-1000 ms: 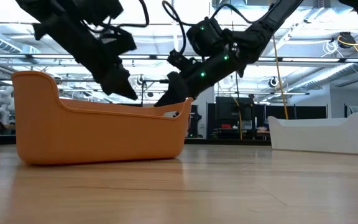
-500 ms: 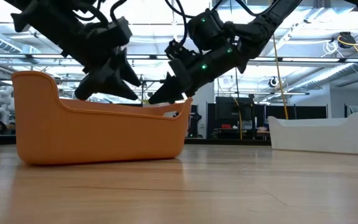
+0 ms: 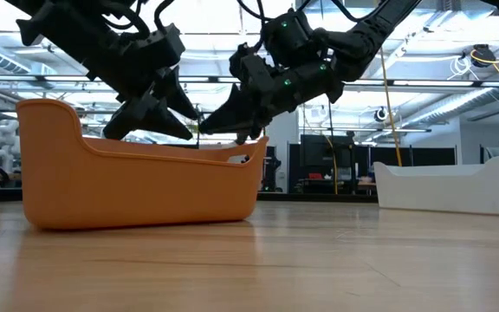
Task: Sort Halloween decoration
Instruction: Put the green spider toy into the black bin
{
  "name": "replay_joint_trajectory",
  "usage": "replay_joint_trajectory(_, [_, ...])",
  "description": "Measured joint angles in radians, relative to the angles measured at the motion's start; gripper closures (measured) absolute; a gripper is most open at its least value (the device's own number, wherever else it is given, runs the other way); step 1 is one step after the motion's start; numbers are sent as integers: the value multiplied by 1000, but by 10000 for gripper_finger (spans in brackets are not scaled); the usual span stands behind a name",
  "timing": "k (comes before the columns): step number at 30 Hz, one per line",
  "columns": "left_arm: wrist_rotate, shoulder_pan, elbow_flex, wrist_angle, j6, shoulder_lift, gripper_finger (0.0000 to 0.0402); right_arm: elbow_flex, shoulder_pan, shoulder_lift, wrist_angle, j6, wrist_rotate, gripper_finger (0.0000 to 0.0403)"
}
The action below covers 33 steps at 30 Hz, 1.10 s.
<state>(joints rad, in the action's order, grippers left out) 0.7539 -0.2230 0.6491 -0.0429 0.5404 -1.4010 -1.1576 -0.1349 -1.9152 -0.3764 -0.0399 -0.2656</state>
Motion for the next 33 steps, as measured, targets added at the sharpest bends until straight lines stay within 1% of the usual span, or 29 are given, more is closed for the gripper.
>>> replay_joint_trajectory(3, [-18, -2, 0, -2, 0, 0, 219, 0, 0, 0, -8, -5, -27, 403])
replay_joint_trajectory(11, [-71, -2, 0, -27, -3, 0, 290, 0, 0, 0, -8, -2, -27, 403])
replay_joint_trajectory(24, [-115, -2, 0, -40, -11, 0, 371, 0, 0, 2, -5, 0, -28, 403])
replay_joint_trajectory(26, [-117, -2, 0, -37, -19, 0, 385, 0, 0, 2, -3, -3, -10, 401])
replay_joint_trajectory(29, [-117, -1, 0, -34, -38, 0, 397, 0, -1, 3, 12, 12, 27, 386])
replay_joint_trajectory(31, [-118, -1, 0, -34, -55, 0, 397, 0, -6, 13, 45, 37, 51, 367])
replay_joint_trajectory(33, [-120, -2, 0, -33, -75, 2, 397, 0, -14, 34, 90, 70, 100, 345])
